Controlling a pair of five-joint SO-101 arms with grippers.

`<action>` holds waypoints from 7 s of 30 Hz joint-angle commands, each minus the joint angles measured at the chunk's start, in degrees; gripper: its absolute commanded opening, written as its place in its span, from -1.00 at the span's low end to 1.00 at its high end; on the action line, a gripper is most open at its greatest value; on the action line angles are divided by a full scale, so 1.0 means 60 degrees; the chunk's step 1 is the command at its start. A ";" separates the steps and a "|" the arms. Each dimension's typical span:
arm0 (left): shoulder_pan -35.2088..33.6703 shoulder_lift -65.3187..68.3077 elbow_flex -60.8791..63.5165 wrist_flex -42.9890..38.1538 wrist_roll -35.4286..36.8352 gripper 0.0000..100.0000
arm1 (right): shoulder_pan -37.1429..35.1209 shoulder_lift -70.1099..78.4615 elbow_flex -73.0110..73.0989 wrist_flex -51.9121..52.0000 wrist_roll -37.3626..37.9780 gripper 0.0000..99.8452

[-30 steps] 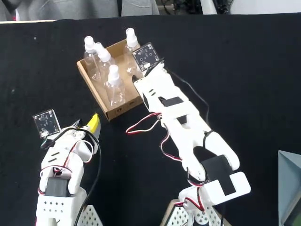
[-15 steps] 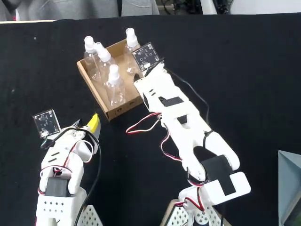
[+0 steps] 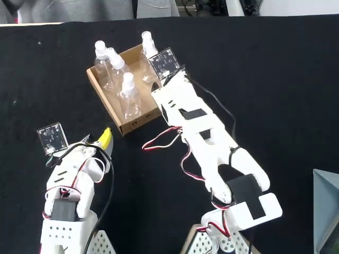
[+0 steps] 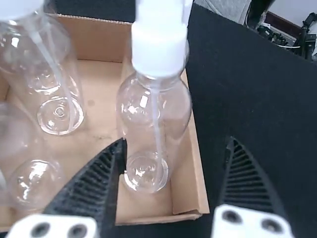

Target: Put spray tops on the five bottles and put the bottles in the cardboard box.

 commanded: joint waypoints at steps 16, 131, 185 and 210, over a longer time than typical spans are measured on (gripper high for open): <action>-0.0095 -0.0015 0.0227 -0.0059 -0.0059 -0.63 | 0.0073 -0.0125 -0.0608 -0.0190 -0.0088 -0.50; -0.0300 -0.0029 0.0227 -0.0059 -0.0059 -0.63 | -0.0571 -0.5692 0.2454 0.1993 -0.0982 -0.88; -0.0300 -0.0015 0.0227 -0.0059 -0.0059 -0.63 | 0.0454 -1.8059 0.9692 0.6623 -0.1040 -0.95; -0.0300 -0.0059 0.0227 0.3634 -0.3033 -0.63 | 0.0454 -1.8249 0.9678 1.1868 -0.1011 -0.96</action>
